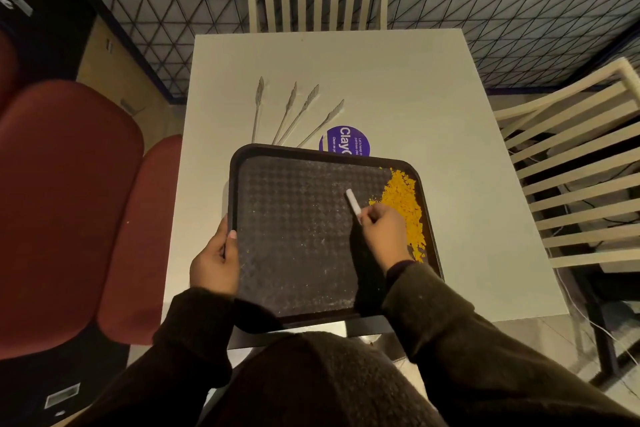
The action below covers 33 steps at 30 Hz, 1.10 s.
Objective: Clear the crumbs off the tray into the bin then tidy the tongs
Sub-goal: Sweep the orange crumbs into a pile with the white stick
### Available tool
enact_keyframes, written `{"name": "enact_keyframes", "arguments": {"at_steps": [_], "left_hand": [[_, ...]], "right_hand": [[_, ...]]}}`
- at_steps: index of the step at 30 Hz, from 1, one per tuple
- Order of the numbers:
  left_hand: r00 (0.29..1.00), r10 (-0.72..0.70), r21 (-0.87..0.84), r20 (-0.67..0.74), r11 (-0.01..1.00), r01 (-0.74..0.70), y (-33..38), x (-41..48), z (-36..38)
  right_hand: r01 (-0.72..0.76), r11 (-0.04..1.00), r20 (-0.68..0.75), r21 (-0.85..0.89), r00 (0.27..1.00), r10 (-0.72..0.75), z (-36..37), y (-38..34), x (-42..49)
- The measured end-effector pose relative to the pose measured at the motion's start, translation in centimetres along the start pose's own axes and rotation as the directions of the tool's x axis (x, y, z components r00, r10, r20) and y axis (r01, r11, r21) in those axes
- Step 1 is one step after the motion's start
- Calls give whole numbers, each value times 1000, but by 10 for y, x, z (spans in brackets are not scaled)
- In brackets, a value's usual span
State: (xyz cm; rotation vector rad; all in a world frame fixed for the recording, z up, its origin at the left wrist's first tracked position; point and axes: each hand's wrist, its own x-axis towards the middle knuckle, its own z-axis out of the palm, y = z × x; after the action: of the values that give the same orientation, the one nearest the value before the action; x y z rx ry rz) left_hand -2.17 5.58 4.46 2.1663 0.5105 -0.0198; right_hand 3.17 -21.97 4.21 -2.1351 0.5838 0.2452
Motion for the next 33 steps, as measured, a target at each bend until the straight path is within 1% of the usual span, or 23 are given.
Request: {"name": "enact_keyframes", "arguments": {"at_steps": [2, 3, 5, 7, 12, 14, 16, 18, 20, 22, 24, 26, 29, 33], "left_hand": [[1000, -7, 2, 7, 1000, 7, 0, 0, 0], [1000, -9, 1, 11, 1000, 9, 0, 0, 0], [1000, -9, 2, 19, 1000, 9, 0, -1, -1], [1000, -4, 18, 25, 1000, 4, -1, -1, -2], [999, -12, 22, 33, 1000, 11, -3, -3, -2], [999, -17, 8, 41, 1000, 17, -3, -2, -2], [999, -16, 4, 48, 1000, 16, -3, -2, -2], [998, -30, -11, 46, 999, 31, -2, -1, -1], [998, -48, -28, 48, 998, 49, -1, 0, -1], [997, -56, -11, 51, 998, 56, -1, 0, -2], [997, -57, -4, 55, 998, 57, 0, -1, -2], [997, -54, 1, 57, 999, 54, 2, -1, -3], [997, -50, -2, 53, 999, 50, 5, -3, -3], [997, -51, 9, 53, 999, 51, 7, -4, -4]], "right_hand": [[64, 995, 69, -81, 996, -59, 9, 4, -15], [86, 991, 74, -104, 994, -78, 12, 6, -20], [92, 988, 40, -121, 995, -88, 15, 10, -22], [58, 991, -6, -119, 998, -59, 11, 13, -15], [-90, 987, -125, -130, 989, 74, -9, 18, 18], [-110, 983, -142, -147, 986, 89, -14, 20, 25], [-98, 986, -146, -133, 986, 78, -16, 20, 23], [-52, 995, -121, -88, 992, 41, -14, 19, 10], [28, 998, -25, -60, 999, -30, -8, 20, -11], [96, 992, 61, -86, 994, -90, -1, 24, -33], [126, 982, 81, -138, 990, -116, 5, 30, -49], [131, 977, 55, -167, 991, -124, 8, 35, -57], [89, 982, -19, -170, 995, -93, 4, 37, -52], [-60, 994, -126, -93, 991, 48, -10, 37, -30]]}}
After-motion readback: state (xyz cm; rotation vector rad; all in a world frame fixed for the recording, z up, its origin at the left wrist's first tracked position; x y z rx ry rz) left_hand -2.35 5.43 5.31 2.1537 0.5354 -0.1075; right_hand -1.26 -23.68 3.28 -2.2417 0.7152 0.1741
